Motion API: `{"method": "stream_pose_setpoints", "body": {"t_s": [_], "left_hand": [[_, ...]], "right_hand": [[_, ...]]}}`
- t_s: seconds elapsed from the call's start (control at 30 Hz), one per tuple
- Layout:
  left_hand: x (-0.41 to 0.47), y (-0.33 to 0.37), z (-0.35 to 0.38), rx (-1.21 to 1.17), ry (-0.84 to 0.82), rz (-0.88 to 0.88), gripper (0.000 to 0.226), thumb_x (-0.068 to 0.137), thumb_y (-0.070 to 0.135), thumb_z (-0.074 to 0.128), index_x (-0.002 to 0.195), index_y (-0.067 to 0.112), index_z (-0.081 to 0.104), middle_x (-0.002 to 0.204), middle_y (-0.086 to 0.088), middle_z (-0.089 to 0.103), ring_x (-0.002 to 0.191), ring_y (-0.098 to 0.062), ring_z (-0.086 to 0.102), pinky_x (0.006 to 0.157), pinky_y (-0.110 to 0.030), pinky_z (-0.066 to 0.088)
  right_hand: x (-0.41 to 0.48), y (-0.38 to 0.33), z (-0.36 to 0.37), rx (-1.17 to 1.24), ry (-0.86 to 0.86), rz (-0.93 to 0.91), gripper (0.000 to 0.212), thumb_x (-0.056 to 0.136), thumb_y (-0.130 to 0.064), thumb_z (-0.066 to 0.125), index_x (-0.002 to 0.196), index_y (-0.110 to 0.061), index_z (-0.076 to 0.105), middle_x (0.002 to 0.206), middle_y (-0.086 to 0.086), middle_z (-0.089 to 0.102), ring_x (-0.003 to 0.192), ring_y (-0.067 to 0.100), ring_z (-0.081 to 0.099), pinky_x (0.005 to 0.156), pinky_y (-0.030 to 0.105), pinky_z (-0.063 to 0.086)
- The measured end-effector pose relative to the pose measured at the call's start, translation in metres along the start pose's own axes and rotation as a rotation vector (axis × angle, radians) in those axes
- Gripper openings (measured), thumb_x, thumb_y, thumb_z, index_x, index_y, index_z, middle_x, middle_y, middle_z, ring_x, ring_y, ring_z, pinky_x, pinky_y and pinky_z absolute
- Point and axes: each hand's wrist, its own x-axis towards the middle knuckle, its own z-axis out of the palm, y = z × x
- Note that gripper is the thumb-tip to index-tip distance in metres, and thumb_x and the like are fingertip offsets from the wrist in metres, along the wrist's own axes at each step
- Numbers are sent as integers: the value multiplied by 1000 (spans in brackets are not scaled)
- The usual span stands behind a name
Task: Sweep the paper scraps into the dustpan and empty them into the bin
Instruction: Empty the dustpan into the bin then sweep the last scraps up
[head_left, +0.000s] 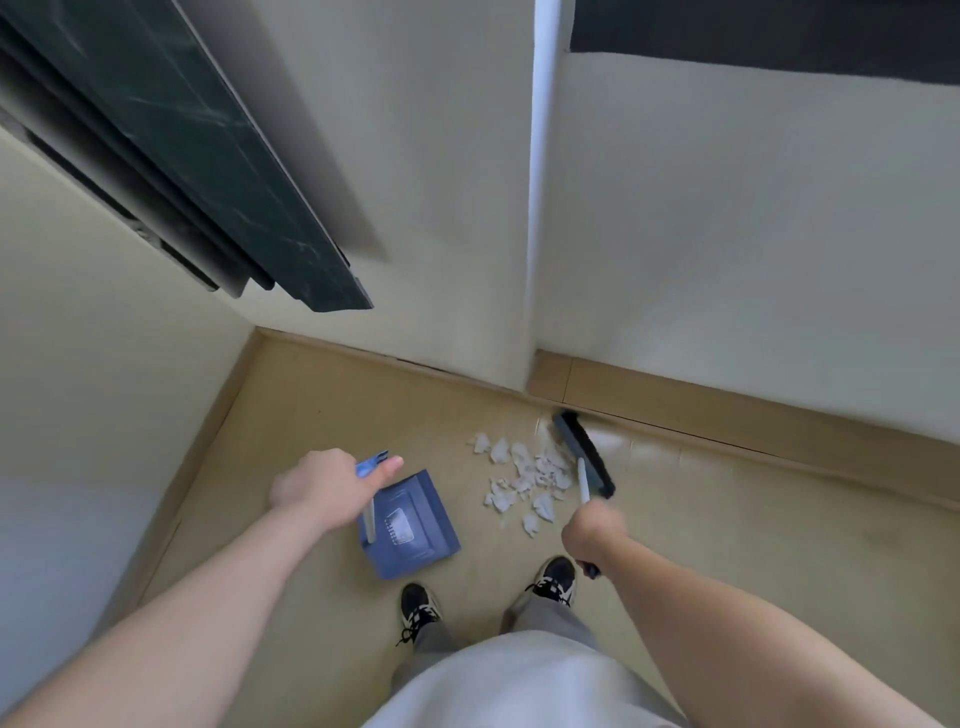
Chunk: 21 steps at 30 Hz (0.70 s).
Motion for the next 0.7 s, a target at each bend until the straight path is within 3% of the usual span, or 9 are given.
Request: {"method": "stream_pose_setpoints", "body": {"t_s": [0.1, 0.27, 0.43, 0.53, 0.7], "left_hand": [[2, -15, 5, -20, -4, -21, 77, 78, 92, 27, 63, 19, 45, 69, 2, 61, 60, -19, 59, 56, -24, 37], [0, -36, 12, -52, 7, -51, 78, 77, 93, 27, 63, 18, 45, 70, 2, 62, 61, -19, 61, 56, -25, 38], [-7, -50, 13, -52, 43, -83, 78, 77, 92, 27, 64, 19, 49, 71, 2, 63, 62, -19, 62, 54, -25, 38], [-14, -56, 17, -46, 53, -97, 77, 79, 91, 27, 65, 19, 51, 72, 2, 63, 64, -18, 62, 55, -25, 39], [-26, -63, 28, -90, 70, -151, 80, 78, 92, 26, 66, 18, 53, 72, 0, 65, 64, -21, 65, 56, -25, 40]], "right_hand": [[2, 0, 10, -64, -13, -47, 10, 97, -8, 40, 93, -4, 48, 103, 12, 64, 61, 18, 57, 43, 22, 47], [3, -14, 14, -107, -1, -126, 8, 95, -6, 41, 100, -7, 47, 82, 7, 52, 59, 17, 55, 46, 24, 49], [8, -24, 12, -312, 23, -231, 20, 96, -6, 43, 112, -6, 55, 83, 5, 49, 56, 14, 50, 43, 24, 44], [9, -23, 10, -487, 29, -298, 29, 96, -5, 44, 122, -4, 57, 96, 6, 53, 57, 13, 48, 47, 22, 44], [12, -6, 7, -731, 33, -356, 35, 95, -3, 48, 129, -8, 55, 84, 1, 42, 61, 13, 45, 53, 24, 42]]}}
